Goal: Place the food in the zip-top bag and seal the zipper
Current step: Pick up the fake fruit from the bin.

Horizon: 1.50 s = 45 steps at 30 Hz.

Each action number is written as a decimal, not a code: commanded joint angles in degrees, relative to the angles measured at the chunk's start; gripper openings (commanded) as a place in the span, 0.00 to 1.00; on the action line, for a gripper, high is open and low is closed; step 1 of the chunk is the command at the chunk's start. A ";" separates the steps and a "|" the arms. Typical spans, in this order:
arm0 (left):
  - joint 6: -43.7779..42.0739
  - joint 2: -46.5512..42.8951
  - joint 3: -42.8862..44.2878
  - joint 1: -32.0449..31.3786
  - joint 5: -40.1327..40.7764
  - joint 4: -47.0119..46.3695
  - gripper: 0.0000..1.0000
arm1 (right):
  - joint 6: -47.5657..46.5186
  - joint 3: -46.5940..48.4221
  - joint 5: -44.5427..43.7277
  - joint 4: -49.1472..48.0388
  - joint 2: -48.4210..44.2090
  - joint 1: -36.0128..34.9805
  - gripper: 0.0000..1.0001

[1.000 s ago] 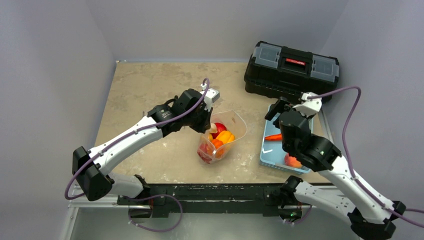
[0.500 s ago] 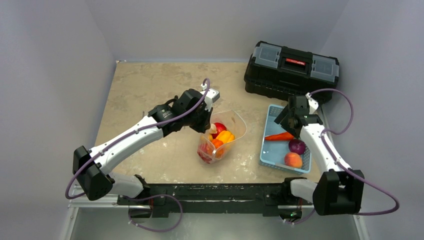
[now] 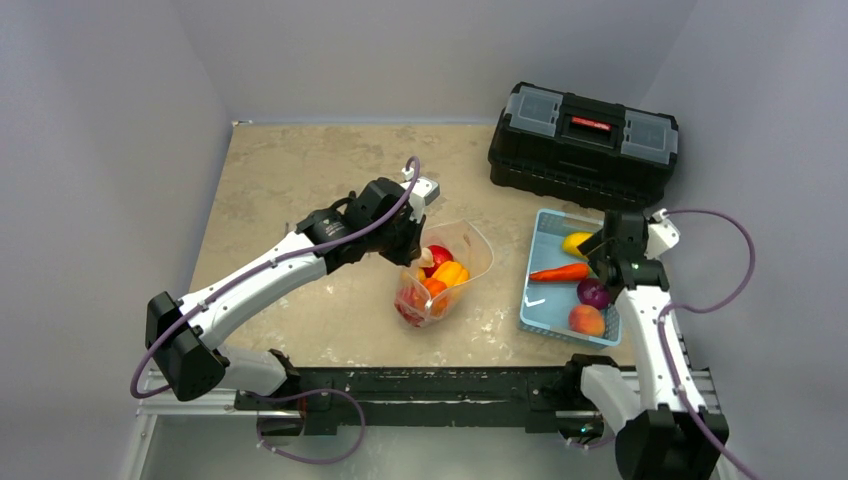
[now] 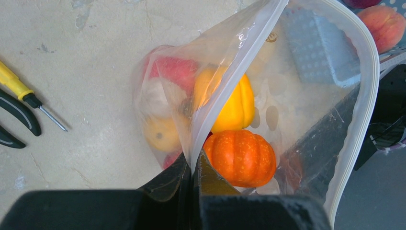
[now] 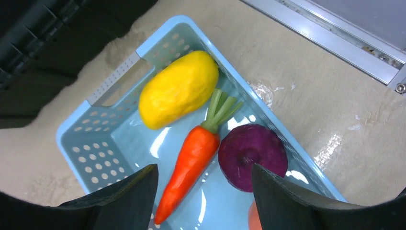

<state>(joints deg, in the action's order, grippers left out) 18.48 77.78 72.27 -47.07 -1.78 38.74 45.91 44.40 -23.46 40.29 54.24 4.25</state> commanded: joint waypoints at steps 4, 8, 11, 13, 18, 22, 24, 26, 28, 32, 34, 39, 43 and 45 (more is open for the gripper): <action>0.59 -1.40 1.56 -0.22 -1.21 -0.59 0.00 | 8.97 2.70 -5.17 9.43 3.01 1.28 0.77; 0.59 -1.60 1.53 -0.22 -0.96 -0.57 0.00 | 10.59 1.08 1.65 12.00 5.39 1.55 0.78; 0.64 -1.65 1.56 -0.22 -1.09 -0.58 0.00 | 11.25 -0.50 4.14 13.79 4.36 1.59 0.79; 0.72 -1.64 1.60 -0.22 -1.52 -0.72 0.00 | 12.01 -1.31 3.00 16.06 3.90 1.56 0.79; 1.02 -1.47 1.47 -0.22 -2.49 -0.99 0.00 | 11.25 -1.54 2.22 18.70 6.14 1.58 0.83; 1.10 -1.51 1.47 -0.22 -2.57 -0.94 0.00 | 7.57 -2.28 4.75 16.51 8.64 1.56 0.85; 1.04 -1.66 1.48 -0.22 -2.40 -0.94 0.00 | 6.11 -2.98 8.47 14.91 9.47 1.51 0.85; 1.03 -1.53 1.39 -0.22 -2.27 -0.89 0.00 | 4.55 -3.67 13.92 12.65 9.91 1.44 0.83; 0.96 -1.42 1.38 -0.22 -2.10 -0.94 0.00 | 3.85 -4.20 18.79 10.59 9.79 1.05 0.82; 0.94 -1.00 1.49 -0.22 -2.00 -0.88 0.00 | 3.29 -4.56 18.38 9.71 8.82 0.58 0.82; 0.94 -0.56 1.47 -0.22 -2.00 -0.84 0.00 | 1.53 -4.65 20.20 8.46 8.38 0.56 0.83; 1.03 0.05 1.71 -0.24 -2.35 -0.82 0.00 | -3.02 -3.64 26.02 6.92 9.65 0.38 0.92; 0.95 0.36 1.68 -0.26 -2.14 -0.77 0.00 | -4.41 -2.72 24.93 9.23 9.77 0.40 0.94; 0.99 0.43 1.69 -0.24 -2.17 -0.73 0.00 | -4.03 -2.73 24.63 9.05 8.92 0.40 0.93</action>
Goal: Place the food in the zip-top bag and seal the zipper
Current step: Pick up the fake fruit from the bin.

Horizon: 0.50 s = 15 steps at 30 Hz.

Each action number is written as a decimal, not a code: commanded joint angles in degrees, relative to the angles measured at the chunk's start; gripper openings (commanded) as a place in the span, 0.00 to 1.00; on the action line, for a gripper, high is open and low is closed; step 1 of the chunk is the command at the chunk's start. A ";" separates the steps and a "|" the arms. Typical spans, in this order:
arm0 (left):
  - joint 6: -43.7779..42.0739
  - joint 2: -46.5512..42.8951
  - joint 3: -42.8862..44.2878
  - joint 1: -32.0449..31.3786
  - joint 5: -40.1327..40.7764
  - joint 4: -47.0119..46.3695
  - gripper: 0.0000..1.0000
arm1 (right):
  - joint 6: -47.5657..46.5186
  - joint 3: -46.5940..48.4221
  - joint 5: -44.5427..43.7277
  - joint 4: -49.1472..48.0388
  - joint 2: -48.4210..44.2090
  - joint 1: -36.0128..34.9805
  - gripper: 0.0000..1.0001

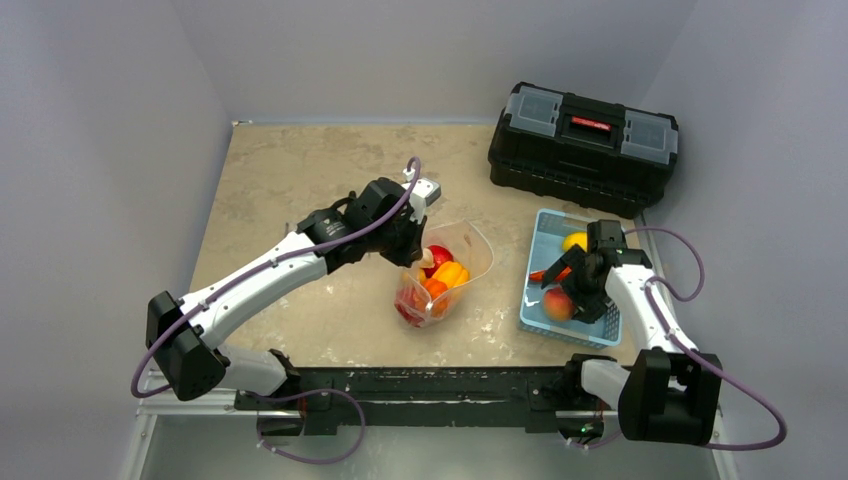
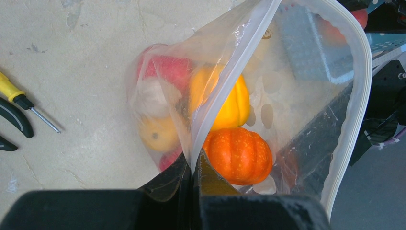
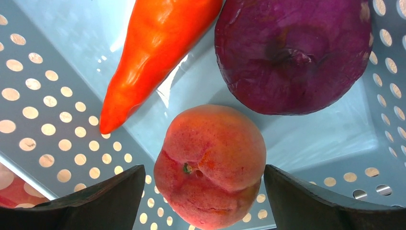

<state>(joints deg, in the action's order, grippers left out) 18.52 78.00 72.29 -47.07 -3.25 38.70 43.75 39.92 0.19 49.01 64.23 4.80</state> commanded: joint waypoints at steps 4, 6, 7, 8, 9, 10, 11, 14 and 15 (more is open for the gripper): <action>0.90 0.52 1.64 -0.22 -0.80 -0.62 0.00 | -0.16 1.00 -0.11 -2.40 -3.00 -0.18 0.85; 0.90 0.62 1.70 -0.22 -0.80 -0.59 0.00 | 1.41 0.54 -1.20 -3.49 -3.20 -0.21 0.83; 0.90 0.76 1.66 -0.22 -0.73 -0.67 0.00 | 2.10 0.05 -1.39 -4.18 -3.21 -0.16 0.82; 0.90 0.86 1.63 -0.22 -0.71 -0.64 0.00 | 2.78 -0.52 -1.37 -4.84 -3.18 -0.17 0.82; 0.90 1.01 1.72 -0.22 -0.77 -0.56 0.00 | 3.29 -1.34 -0.99 -5.78 -3.18 -0.14 0.82; 0.90 1.16 1.78 -0.22 -0.84 -0.46 0.00 | 3.50 -2.13 -0.47 -6.78 -3.04 -0.18 0.82; 0.98 1.19 1.80 -0.24 -0.96 -0.53 0.00 | 3.80 -2.78 -0.42 -7.50 -2.70 -0.21 0.82; 0.99 1.12 1.81 -0.22 -1.14 -0.54 0.00 | 4.15 -4.03 0.75 -8.77 -1.72 -0.14 0.83; 0.97 1.08 1.80 -0.22 -1.08 -0.53 0.00 | 4.19 -4.55 1.12 -9.29 -1.56 -0.18 0.83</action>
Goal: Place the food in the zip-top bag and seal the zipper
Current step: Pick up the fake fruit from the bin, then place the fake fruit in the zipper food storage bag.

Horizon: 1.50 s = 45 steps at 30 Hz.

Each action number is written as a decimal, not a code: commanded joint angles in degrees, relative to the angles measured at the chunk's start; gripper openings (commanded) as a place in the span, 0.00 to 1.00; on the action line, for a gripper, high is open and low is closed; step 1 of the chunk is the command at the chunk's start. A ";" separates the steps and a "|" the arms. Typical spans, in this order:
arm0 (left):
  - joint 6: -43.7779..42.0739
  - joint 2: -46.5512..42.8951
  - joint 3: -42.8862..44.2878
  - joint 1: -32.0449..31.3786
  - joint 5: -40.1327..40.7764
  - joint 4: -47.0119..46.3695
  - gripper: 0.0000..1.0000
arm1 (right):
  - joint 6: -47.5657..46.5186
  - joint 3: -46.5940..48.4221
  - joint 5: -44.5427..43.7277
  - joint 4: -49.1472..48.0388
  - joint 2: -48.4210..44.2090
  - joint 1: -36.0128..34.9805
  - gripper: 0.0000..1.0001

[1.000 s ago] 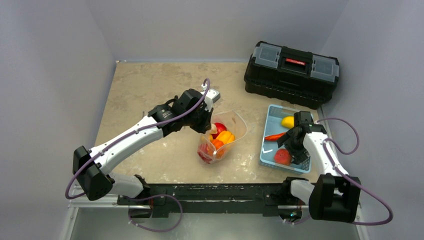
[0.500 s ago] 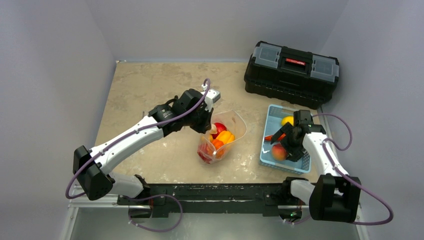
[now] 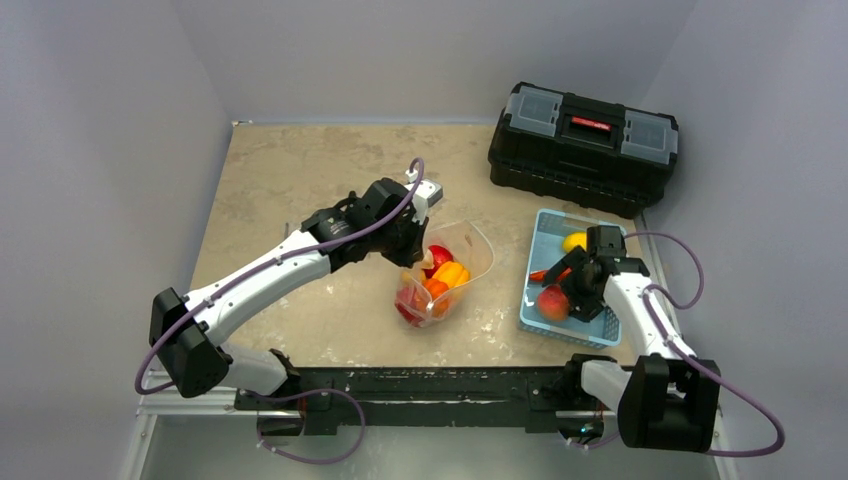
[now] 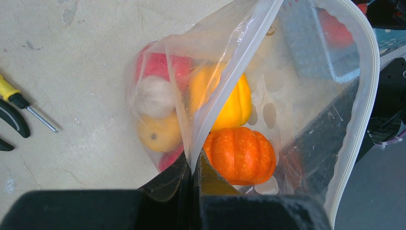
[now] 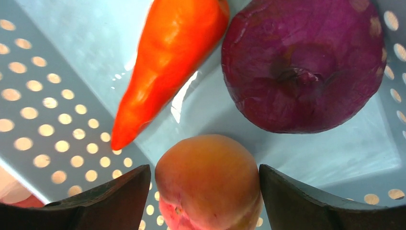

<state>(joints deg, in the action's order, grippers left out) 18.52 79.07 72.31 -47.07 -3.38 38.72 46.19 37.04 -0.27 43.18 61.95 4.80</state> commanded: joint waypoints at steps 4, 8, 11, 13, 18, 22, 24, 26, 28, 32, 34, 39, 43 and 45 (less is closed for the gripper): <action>0.90 -0.20 1.69 -0.25 -0.44 -0.49 0.00 | 1.45 -2.73 2.46 -5.07 0.69 -0.15 0.72; 0.90 0.16 1.79 -0.22 -0.59 -0.48 0.00 | 0.90 -2.48 3.30 -5.28 -0.46 -0.18 0.53; 0.89 0.14 1.80 -0.22 -0.80 -0.42 0.00 | 0.52 -1.14 2.00 -3.94 -2.47 -0.17 0.40; 0.90 0.17 1.70 -0.22 -0.42 -0.42 0.00 | 0.17 0.28 0.58 -2.21 -3.88 -0.19 0.36; 0.98 0.25 1.92 -0.22 -1.10 -0.32 0.00 | -2.49 6.26 -4.40 0.15 -6.75 -0.20 0.22; 0.92 0.11 1.76 -0.22 -0.52 -0.56 0.00 | -6.89 12.37 -0.48 -0.91 -7.64 -0.17 0.13; 0.98 -0.11 1.86 -0.22 -1.17 -0.58 0.00 | -8.78 15.67 3.45 -2.92 -8.19 -0.24 0.11; 0.99 -0.45 1.66 -0.22 -1.30 -0.76 0.00 | -9.35 18.42 7.41 -5.46 -9.73 -0.86 0.11; 0.99 -0.70 1.35 -0.22 -0.83 -1.11 0.00 | -9.14 20.69 10.90 -9.32 -11.79 -2.92 0.12; 0.90 -1.05 1.30 -0.22 -1.25 -1.30 0.00 | -8.77 25.12 9.10 -15.75 -12.39 -16.30 0.13; 0.90 -1.28 0.98 -0.22 -1.01 -1.59 0.00 | -7.89 27.13 8.03 -17.39 -10.46 -23.14 0.13; 0.68 -1.44 0.84 -0.22 -0.51 -1.90 0.00 | -7.07 30.47 2.00 -19.42 -5.14 -37.61 0.14; 0.38 -1.65 0.64 -0.22 0.51 -1.93 0.00 | -7.25 32.42 -5.88 -16.90 0.39 -47.36 0.15; 0.37 -1.79 0.66 -0.24 0.52 -1.95 0.00 | -7.39 33.40 -13.33 -13.89 3.10 -51.78 0.18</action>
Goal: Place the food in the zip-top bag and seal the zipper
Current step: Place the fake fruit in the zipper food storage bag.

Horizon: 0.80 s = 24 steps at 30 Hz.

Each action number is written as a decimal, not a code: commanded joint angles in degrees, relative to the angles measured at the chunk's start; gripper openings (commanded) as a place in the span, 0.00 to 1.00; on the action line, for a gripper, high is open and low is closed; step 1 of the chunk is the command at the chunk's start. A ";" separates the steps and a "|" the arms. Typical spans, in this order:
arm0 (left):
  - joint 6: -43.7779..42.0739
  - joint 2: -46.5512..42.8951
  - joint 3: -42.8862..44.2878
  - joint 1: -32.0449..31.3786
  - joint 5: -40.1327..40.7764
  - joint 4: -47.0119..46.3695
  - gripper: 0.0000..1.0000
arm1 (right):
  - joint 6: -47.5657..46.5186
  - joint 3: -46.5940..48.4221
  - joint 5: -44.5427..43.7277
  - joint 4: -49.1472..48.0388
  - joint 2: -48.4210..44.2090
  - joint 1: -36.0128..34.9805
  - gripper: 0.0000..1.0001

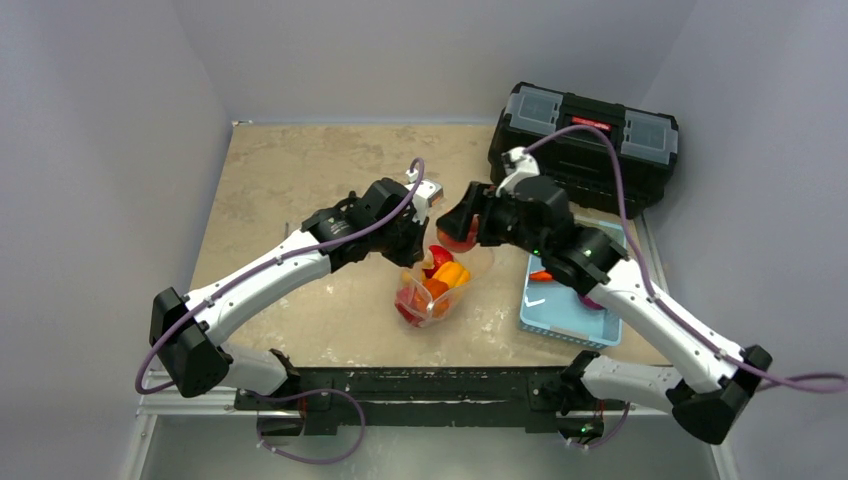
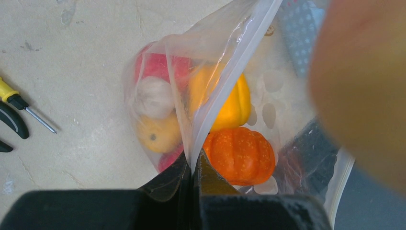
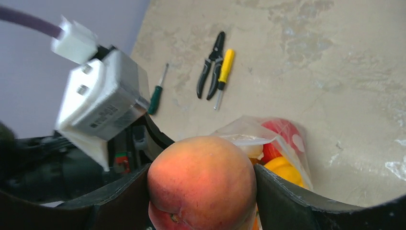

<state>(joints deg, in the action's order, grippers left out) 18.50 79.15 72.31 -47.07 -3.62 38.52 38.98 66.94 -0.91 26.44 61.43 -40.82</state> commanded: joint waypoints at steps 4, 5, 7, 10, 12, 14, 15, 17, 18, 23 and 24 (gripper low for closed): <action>0.49 -2.24 0.42 -0.22 0.94 -2.09 0.00 | 1.09 4.69 -20.31 7.65 7.03 -8.63 0.24; 0.48 -2.29 0.45 -0.22 0.71 -2.13 0.00 | 1.46 3.74 -21.07 7.26 7.00 -8.66 0.27; 0.55 -2.34 0.42 -0.22 0.31 -2.18 0.00 | 1.84 2.22 -20.99 5.62 6.91 -8.66 0.34; 0.70 -2.25 0.27 -0.22 0.21 -2.36 0.00 | 2.49 1.33 -19.88 4.46 6.95 -8.75 0.46; 0.66 -2.19 0.45 -0.22 -0.12 -2.27 0.00 | 2.26 0.61 -19.86 3.58 6.95 -8.75 0.60; 0.63 -2.38 0.42 -0.22 -0.29 -2.23 0.00 | 2.15 0.81 -19.96 3.64 7.18 -8.74 0.69; 0.70 -2.43 0.31 -0.22 -0.13 -2.35 0.00 | 2.15 1.09 -19.86 3.89 7.28 -8.75 0.73; 0.62 -2.49 0.41 -0.22 0.09 -2.27 0.00 | 1.82 1.35 -19.57 3.90 7.30 -8.75 0.80; 0.58 -2.39 0.50 -0.24 0.03 -2.21 0.00 | 1.43 1.42 -19.68 3.83 7.37 -8.75 0.83; 0.61 -2.28 0.44 -0.22 0.10 -2.14 0.00 | 1.13 3.18 -20.17 6.05 8.13 -8.75 0.86; 0.58 -2.24 0.52 -0.22 -0.01 -2.07 0.00 | 0.99 3.34 -20.49 6.20 8.03 -8.75 0.86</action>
<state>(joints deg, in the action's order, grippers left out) 18.52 78.72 72.31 -47.07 -3.36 38.26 40.42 67.79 -18.87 32.25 69.43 -49.45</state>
